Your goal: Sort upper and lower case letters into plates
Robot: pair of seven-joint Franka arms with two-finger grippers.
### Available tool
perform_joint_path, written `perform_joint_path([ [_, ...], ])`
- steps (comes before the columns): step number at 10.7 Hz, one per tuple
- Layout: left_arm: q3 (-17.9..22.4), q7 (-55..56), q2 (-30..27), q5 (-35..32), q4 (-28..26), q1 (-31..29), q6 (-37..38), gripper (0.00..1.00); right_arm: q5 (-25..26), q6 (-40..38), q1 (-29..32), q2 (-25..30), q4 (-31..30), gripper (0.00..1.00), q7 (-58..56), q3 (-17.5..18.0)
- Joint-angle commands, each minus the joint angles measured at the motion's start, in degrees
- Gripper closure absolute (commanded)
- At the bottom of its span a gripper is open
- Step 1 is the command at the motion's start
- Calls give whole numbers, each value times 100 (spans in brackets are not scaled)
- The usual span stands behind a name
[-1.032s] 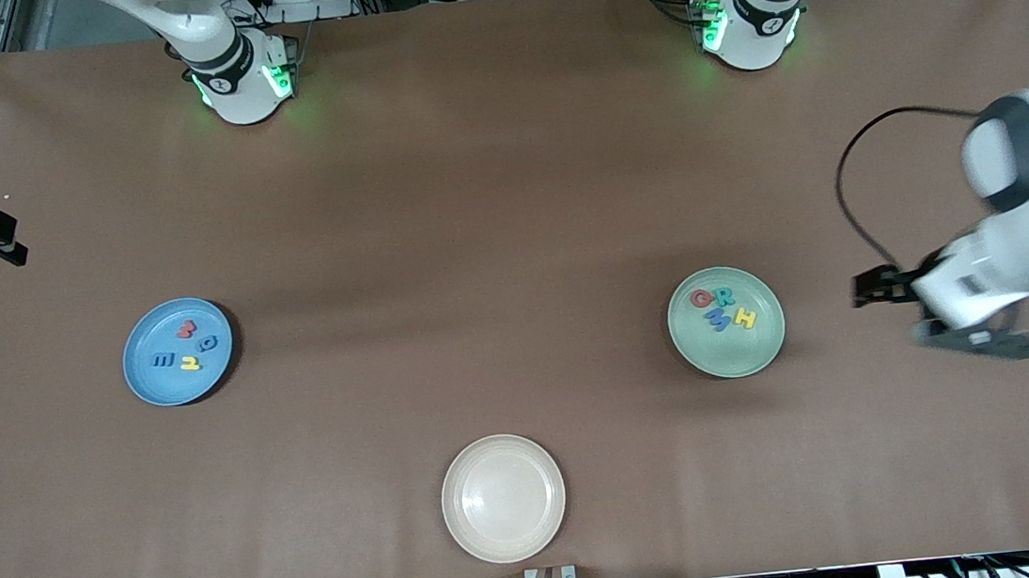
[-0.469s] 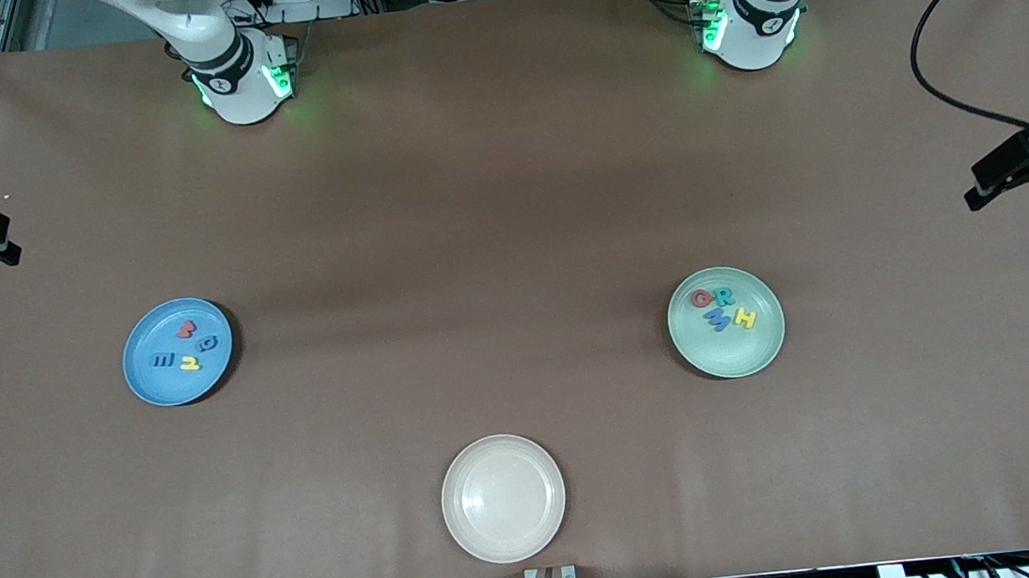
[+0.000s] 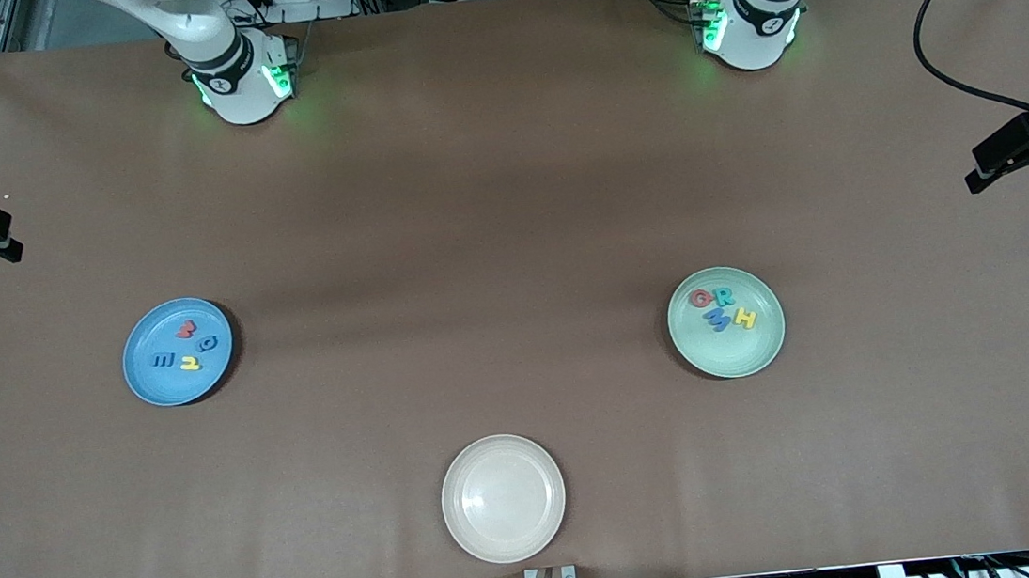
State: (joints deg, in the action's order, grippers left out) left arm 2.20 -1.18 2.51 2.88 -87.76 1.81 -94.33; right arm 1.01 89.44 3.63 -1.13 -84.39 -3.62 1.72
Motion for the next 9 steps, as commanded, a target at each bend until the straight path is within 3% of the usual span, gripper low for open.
perform_joint_path([
  [1,-202,109,38,-235,197,100,151,0,22,-120,67,-45,142,0,63,57],
  [9,-264,118,12,-227,207,153,582,0,31,-120,67,-45,142,0,63,57],
])
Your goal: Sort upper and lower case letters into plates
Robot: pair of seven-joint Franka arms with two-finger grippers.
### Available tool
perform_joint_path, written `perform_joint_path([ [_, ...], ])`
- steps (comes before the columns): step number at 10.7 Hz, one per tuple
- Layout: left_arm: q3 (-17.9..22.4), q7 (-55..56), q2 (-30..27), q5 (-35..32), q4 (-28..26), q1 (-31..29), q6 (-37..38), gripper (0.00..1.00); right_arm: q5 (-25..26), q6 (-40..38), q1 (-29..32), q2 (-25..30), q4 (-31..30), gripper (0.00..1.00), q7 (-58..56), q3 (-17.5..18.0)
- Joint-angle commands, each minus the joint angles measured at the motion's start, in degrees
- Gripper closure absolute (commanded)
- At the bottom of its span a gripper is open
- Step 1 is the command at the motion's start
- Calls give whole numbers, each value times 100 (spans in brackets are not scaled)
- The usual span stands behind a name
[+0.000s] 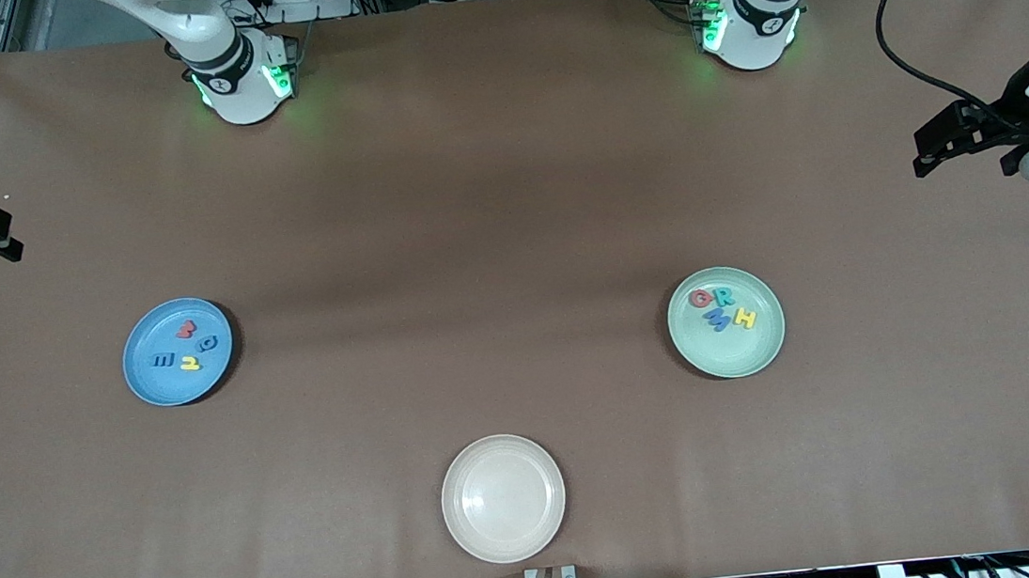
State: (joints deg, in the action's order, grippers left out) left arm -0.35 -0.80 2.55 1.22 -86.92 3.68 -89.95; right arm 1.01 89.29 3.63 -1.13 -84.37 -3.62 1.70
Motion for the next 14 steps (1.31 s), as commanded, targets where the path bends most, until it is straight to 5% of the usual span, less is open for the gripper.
perform_joint_path([
  [1,-18,80,9,-52,123,-34,154,0,31,-104,67,-45,140,0,63,58],
  [14,-18,898,17,185,123,-43,154,0,40,-104,67,-37,140,0,63,58],
])
